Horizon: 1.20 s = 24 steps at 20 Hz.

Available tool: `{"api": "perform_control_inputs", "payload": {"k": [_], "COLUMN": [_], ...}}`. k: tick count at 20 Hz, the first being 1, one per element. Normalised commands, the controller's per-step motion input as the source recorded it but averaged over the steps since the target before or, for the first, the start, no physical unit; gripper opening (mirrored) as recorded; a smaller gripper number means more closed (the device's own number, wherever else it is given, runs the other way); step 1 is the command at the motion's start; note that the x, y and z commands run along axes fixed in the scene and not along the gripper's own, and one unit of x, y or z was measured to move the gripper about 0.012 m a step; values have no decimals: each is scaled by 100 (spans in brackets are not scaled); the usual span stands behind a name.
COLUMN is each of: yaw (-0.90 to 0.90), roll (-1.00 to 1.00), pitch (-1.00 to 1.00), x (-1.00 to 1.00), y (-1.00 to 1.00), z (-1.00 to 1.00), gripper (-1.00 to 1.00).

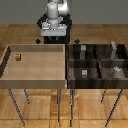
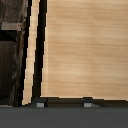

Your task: Place the loaf of bread into the appropriate compartment.

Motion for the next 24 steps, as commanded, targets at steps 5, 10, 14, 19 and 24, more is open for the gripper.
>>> {"api": "perform_control_inputs", "payload": {"k": [5, 10, 14, 19, 24], "yaw": [0, 0, 0, 0, 0], "roll": [0, 0, 0, 0, 0], "pitch": [0, 0, 0, 0, 0], "x": [0, 0, 0, 0, 0], "y": [-20, -60, -100, -100, -100], "z": [0, 0, 0, 0, 0], "gripper": [100, 100, 100, 100, 100]}}
